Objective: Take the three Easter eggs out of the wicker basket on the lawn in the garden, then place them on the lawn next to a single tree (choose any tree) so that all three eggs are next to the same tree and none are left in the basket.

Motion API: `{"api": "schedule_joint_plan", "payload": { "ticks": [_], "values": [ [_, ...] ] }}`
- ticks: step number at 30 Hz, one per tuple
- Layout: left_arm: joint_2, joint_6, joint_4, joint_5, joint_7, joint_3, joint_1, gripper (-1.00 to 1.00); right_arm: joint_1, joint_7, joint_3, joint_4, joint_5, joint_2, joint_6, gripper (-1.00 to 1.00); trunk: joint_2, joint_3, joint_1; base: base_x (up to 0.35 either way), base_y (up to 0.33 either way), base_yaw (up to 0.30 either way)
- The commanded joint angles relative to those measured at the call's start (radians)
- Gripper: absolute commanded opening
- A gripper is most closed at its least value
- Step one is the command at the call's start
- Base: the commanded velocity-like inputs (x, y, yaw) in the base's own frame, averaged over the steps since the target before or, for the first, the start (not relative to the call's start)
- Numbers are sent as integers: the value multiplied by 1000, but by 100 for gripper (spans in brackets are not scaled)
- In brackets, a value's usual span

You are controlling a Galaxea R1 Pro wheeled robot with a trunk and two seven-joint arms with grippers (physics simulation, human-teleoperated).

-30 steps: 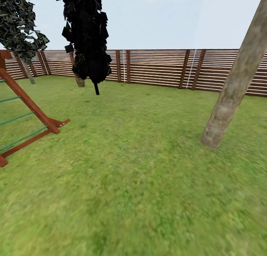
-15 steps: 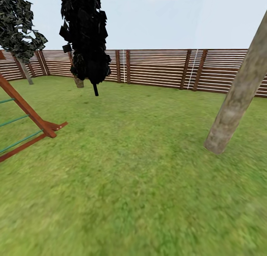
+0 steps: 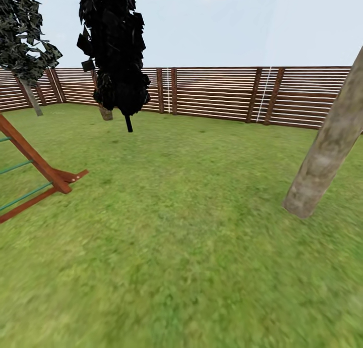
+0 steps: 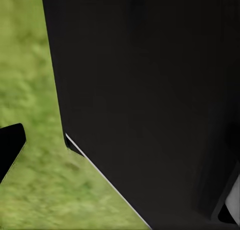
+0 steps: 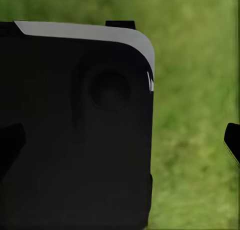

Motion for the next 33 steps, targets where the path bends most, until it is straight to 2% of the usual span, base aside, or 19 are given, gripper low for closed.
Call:
{"api": "schedule_joint_plan", "payload": {
  "ticks": [1,33],
  "values": [
    [0,0,-2,0,0,0,1,100,0,-1,1,1,0,0,-3,100,0,-1,1,340,0,0],
    [1,0,-2,4,0,1,1,100,0,-1,1,1,2,0,-6,100,0,-1,1,340,0,7]
  ]
}}
